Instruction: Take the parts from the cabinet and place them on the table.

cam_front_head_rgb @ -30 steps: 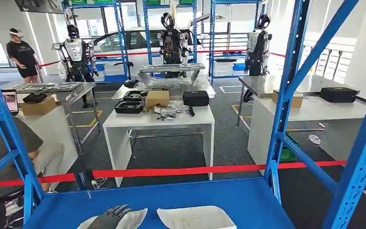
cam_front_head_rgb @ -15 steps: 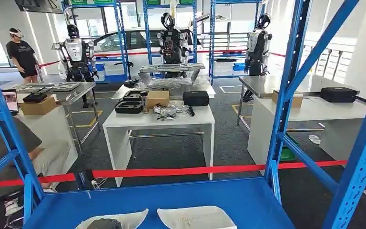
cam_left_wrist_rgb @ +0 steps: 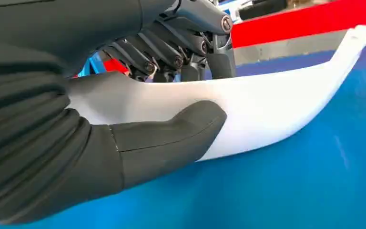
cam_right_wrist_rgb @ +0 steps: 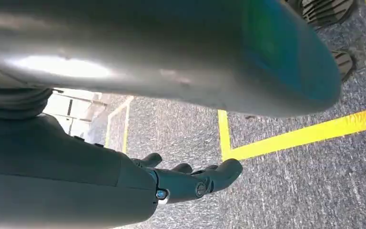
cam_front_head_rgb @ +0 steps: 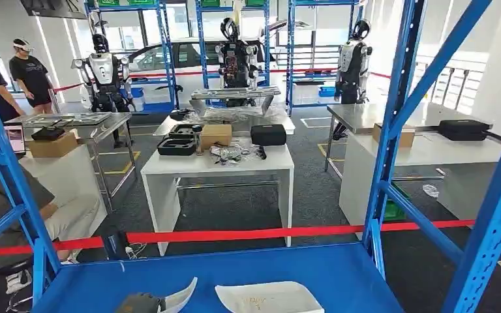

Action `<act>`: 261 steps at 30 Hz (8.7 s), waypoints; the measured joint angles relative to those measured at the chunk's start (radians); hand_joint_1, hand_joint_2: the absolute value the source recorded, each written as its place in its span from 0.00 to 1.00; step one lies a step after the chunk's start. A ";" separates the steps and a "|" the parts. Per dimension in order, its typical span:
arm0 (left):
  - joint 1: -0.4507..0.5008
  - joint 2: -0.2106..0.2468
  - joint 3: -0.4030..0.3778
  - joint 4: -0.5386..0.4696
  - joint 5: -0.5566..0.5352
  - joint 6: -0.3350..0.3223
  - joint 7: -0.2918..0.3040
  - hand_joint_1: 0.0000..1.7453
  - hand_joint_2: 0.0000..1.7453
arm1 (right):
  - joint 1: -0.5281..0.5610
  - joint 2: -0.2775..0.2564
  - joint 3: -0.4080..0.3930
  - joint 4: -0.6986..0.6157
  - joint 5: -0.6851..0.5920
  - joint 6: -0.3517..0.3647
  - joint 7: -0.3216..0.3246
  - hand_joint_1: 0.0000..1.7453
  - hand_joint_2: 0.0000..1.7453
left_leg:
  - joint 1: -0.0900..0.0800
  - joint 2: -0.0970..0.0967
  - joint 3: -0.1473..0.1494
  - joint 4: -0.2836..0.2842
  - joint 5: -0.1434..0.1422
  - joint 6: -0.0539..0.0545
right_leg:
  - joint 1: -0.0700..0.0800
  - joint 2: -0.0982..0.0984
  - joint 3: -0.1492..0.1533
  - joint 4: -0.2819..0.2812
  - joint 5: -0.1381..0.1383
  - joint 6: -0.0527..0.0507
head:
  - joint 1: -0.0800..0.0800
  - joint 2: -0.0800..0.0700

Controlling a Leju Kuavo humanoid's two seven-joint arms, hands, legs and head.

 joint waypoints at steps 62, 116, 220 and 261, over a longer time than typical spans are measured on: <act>0.702 -0.008 0.484 -1.277 1.300 -0.567 -0.144 1.00 1.00 | 0.004 0.010 -0.043 0.000 0.041 -0.022 0.000 0.00 0.00 | 0.022 0.016 -0.066 0.296 -0.169 -0.037 | 0.002 -0.019 -0.035 0.007 0.031 -0.021 | 0.000 0.000; 0.874 -0.082 0.496 -1.334 1.367 -0.607 -0.138 1.00 1.00 | -0.003 0.015 -0.062 -0.004 0.049 -0.034 0.018 0.00 0.00 | 0.006 0.033 -0.018 0.008 0.037 -0.008 | 0.012 -0.015 0.085 -0.033 -0.034 0.003 | 0.006 0.000; 0.936 -0.158 0.590 -1.165 1.507 -0.659 -0.104 1.00 1.00 | 0.002 0.008 -0.074 -0.003 0.146 0.096 0.031 0.00 0.00 | 0.012 0.087 0.111 -0.016 -0.097 -0.008 | 0.011 -0.118 0.024 -0.027 0.018 0.015 | 0.002 0.000; 0.858 -0.183 0.604 -1.106 1.427 -0.576 -0.073 1.00 1.00 | 0.004 0.019 -0.095 -0.003 0.085 0.060 0.028 0.00 0.00 | 0.016 -0.042 0.063 0.001 -0.057 0.027 | -0.006 -0.016 -0.095 0.244 -0.086 0.046 | 0.009 0.000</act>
